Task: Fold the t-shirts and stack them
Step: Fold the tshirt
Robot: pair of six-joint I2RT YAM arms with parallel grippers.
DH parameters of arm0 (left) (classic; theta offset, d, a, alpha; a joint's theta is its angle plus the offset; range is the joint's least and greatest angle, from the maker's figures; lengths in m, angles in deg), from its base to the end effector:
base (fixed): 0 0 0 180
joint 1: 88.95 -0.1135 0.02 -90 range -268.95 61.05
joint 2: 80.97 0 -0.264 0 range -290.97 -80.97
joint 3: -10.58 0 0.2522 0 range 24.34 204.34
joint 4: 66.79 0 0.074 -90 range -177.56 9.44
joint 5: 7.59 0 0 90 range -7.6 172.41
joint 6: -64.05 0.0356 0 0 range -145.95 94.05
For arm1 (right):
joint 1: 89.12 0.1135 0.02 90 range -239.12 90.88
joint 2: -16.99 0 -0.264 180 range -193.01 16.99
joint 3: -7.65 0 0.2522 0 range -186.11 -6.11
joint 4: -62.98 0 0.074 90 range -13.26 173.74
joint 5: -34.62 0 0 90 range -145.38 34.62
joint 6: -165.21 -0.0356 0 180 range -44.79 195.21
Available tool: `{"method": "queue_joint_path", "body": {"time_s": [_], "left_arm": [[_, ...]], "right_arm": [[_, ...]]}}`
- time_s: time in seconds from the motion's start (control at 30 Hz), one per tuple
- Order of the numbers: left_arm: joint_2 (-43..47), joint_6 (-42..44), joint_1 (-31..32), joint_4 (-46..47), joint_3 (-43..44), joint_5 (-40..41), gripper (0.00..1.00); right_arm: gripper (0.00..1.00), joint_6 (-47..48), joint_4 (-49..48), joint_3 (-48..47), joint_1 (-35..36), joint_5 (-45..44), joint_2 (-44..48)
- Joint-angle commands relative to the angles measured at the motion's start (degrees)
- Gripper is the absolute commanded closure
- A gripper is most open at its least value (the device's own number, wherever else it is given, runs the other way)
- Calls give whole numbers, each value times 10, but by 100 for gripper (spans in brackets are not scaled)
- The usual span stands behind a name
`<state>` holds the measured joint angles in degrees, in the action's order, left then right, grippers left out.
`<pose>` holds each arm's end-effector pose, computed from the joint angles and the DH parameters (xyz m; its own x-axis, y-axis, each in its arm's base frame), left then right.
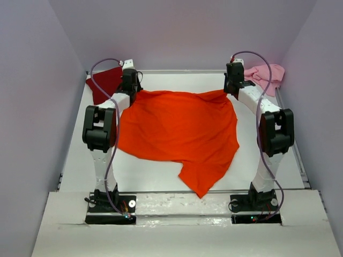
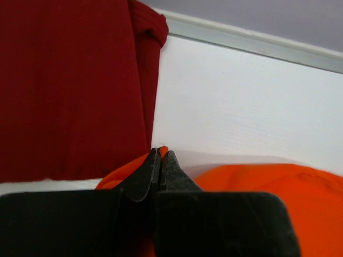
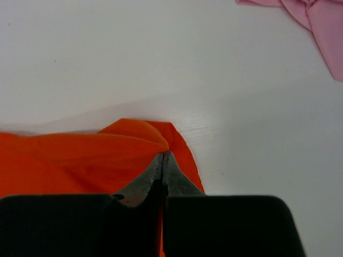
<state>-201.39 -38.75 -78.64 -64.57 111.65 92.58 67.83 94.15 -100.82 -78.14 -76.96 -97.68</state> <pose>0.4889 -0.0826 0.2255 -0.2848 -0.1698 -0.9434 -0.0543 0.9855 -0.1610 0.4600 0.0759 0.2612 -0.5768 0.0098 -0.8168 0.1855 0.9754 -0.1193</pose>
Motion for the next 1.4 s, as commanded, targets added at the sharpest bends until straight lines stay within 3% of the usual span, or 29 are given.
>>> {"method": "queue_joint_path", "body": {"time_s": [0.0, 0.37, 0.67, 0.93, 1.37], "left_arm": [[101, -16, -8, 56, -61, -9, 100], [209, -25, -12, -1, -151, -9, 100], [227, -57, -12, -94, -163, -8, 100], [218, -85, -12, -160, -164, -7, 100], [129, -106, -20, -247, -149, -18, 100]], "right_arm": [[100, -38, -18, 54, 4, 10, 97], [100, -70, -5, 233, 9, 47, 259], [100, -120, 31, 326, 25, 76, 339], [100, -153, 39, 385, 43, 66, 346], [100, -192, 51, 451, 43, 101, 323]]}}
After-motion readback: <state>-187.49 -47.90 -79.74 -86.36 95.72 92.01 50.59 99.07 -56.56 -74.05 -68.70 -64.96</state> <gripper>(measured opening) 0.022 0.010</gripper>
